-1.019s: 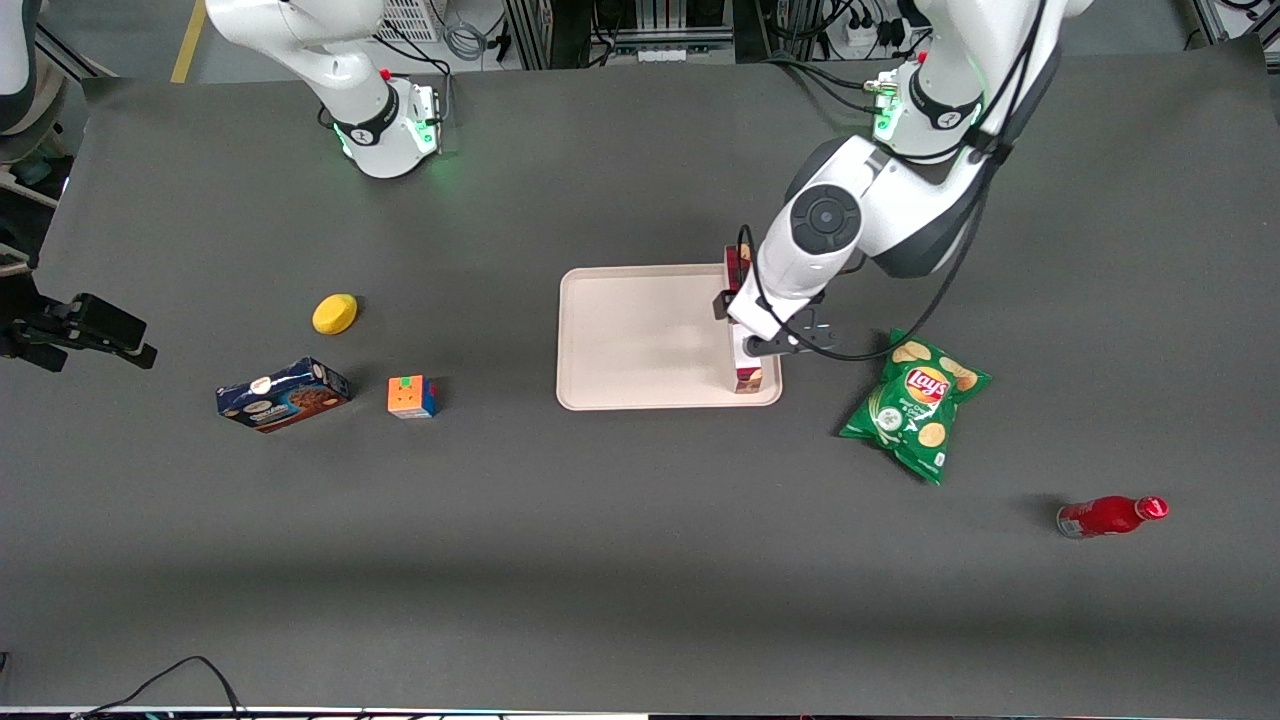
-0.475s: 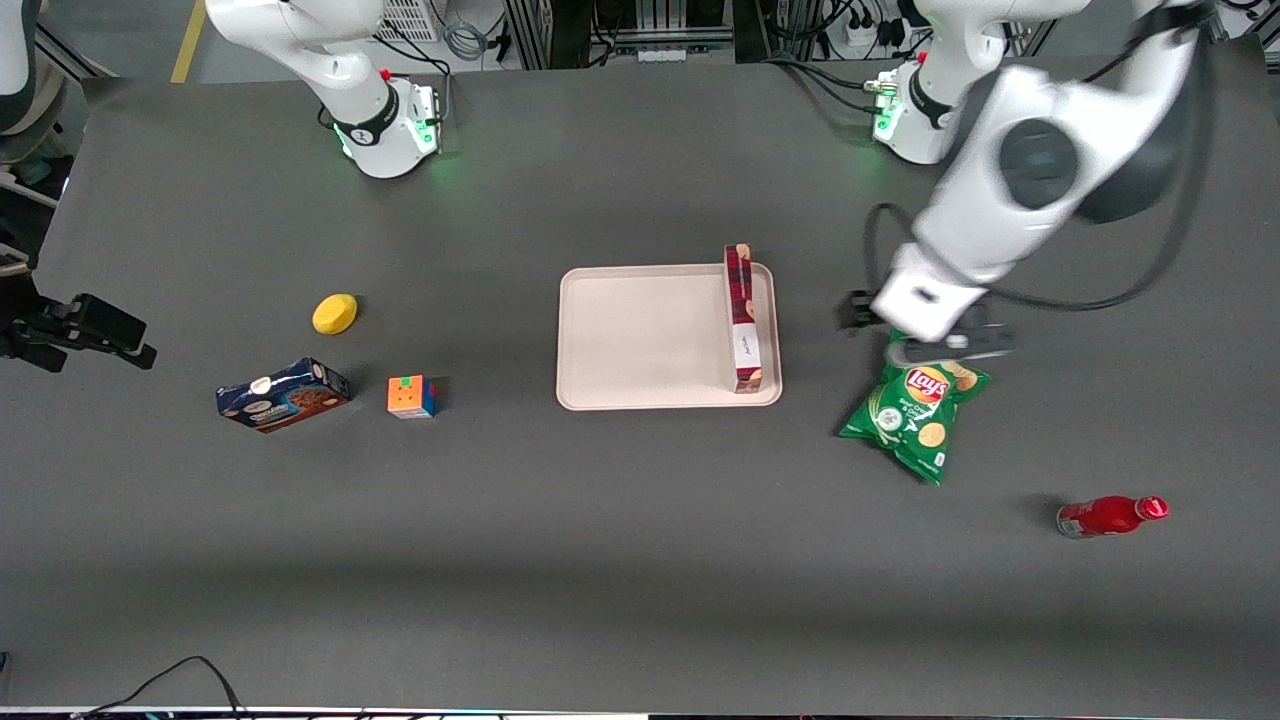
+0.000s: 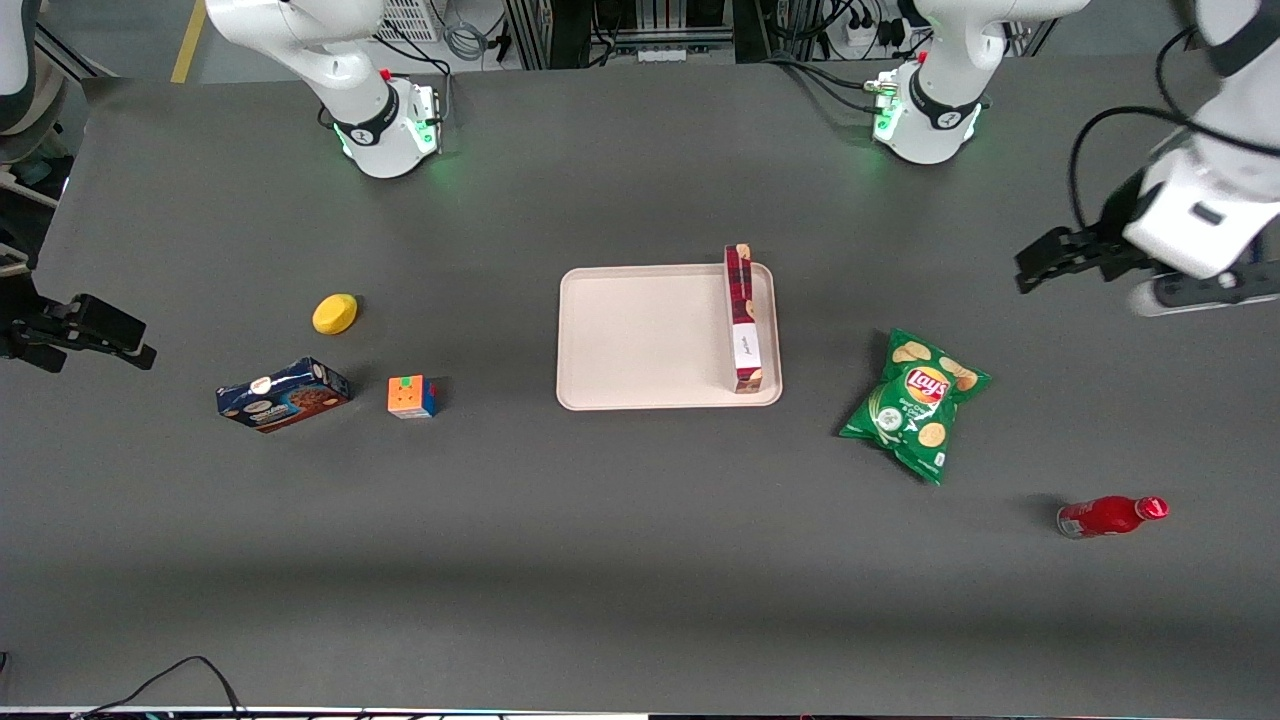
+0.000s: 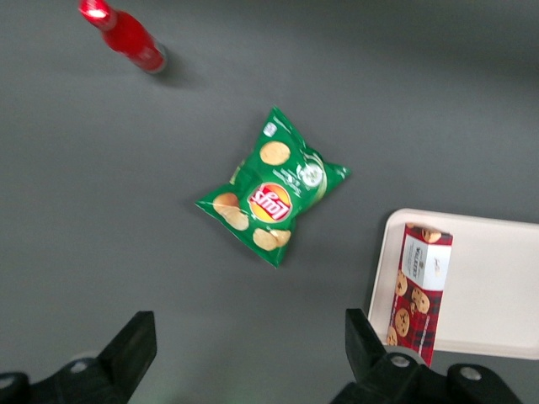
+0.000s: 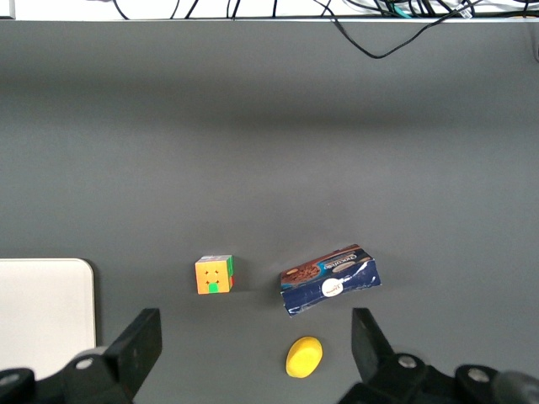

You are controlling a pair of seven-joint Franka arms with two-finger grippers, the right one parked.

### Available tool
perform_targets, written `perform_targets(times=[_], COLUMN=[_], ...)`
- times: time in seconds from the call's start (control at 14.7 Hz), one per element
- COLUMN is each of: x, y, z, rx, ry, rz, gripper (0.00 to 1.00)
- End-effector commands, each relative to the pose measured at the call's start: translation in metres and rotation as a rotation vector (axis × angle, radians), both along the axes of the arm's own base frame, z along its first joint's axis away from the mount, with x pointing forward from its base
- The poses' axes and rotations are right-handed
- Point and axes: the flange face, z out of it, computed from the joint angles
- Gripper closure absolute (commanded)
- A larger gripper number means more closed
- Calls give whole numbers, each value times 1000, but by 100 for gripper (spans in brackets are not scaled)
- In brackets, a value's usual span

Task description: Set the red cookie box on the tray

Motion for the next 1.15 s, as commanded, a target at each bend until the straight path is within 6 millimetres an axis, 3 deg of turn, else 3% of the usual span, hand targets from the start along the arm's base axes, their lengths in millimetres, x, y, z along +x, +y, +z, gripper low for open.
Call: perform_targets(times=[0.0, 0.14, 0.41, 1.09], x=[2, 3, 4, -1], y=[20, 34, 44, 44], z=[19, 24, 26, 28], rx=[1, 7, 45, 89], ry=[-26, -37, -39, -24], rz=[-84, -111, -105, -175], gripper=[0, 0, 0, 0])
